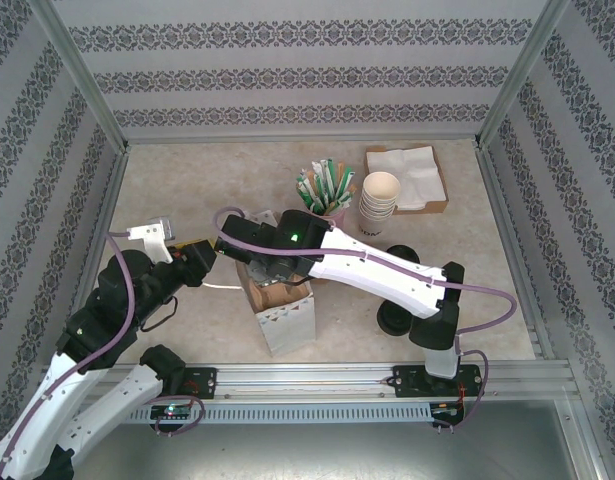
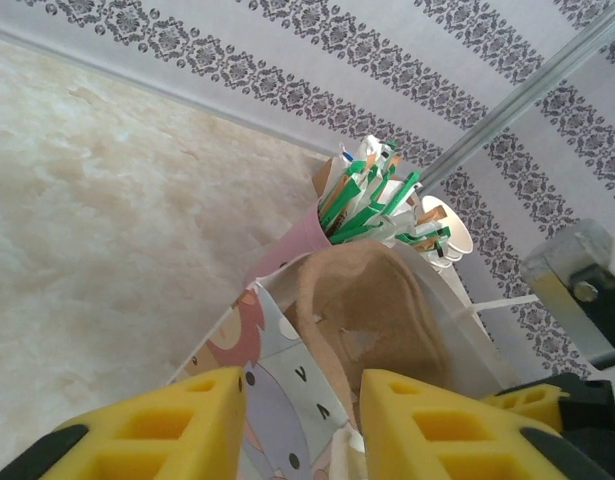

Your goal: Pack the takeout coffee

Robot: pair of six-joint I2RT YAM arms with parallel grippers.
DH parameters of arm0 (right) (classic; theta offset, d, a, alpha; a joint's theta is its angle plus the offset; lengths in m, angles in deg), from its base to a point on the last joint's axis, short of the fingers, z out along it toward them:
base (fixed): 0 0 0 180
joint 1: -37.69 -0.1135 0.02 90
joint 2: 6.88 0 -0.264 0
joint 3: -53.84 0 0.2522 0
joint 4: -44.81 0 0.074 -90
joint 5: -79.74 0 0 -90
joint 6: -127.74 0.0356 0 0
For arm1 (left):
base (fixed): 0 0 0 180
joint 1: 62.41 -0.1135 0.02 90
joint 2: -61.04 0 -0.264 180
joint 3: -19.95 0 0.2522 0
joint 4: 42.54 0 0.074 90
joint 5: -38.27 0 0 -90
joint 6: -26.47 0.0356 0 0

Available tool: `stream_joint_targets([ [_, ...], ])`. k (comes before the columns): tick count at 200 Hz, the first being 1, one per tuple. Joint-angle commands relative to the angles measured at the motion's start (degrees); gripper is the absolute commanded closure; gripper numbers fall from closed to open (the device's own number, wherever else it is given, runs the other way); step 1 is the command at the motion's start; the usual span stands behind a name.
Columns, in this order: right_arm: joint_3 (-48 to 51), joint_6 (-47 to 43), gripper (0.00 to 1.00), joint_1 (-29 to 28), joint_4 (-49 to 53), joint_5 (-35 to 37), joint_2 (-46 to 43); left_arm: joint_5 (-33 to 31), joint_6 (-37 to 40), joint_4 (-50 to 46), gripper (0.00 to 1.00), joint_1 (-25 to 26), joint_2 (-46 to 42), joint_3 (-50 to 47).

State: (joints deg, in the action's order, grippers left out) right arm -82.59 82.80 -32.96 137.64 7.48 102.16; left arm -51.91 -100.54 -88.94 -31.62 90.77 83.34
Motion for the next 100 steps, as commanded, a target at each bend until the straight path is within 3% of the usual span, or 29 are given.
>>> stream_joint_targets([
  [1,1.0,-0.2,0.74,-0.3,1.1,1.7,-3.1,-1.3,0.8,-1.5,0.69,0.6,0.3,0.3],
  [19,1.4,0.0,0.74,-0.4,1.8,2.9,-3.4,-1.4,0.8,-1.9,0.75,0.6,0.3,0.4],
  [48,5.2,-0.1,0.74,-0.2,-0.4,1.3,-4.7,1.0,0.8,-0.8,0.76,0.7,0.3,0.0],
  [100,9.6,-0.8,0.73,0.0,-1.0,-2.4,-3.3,8.0,1.2,4.9,0.66,0.7,0.0,-1.2],
])
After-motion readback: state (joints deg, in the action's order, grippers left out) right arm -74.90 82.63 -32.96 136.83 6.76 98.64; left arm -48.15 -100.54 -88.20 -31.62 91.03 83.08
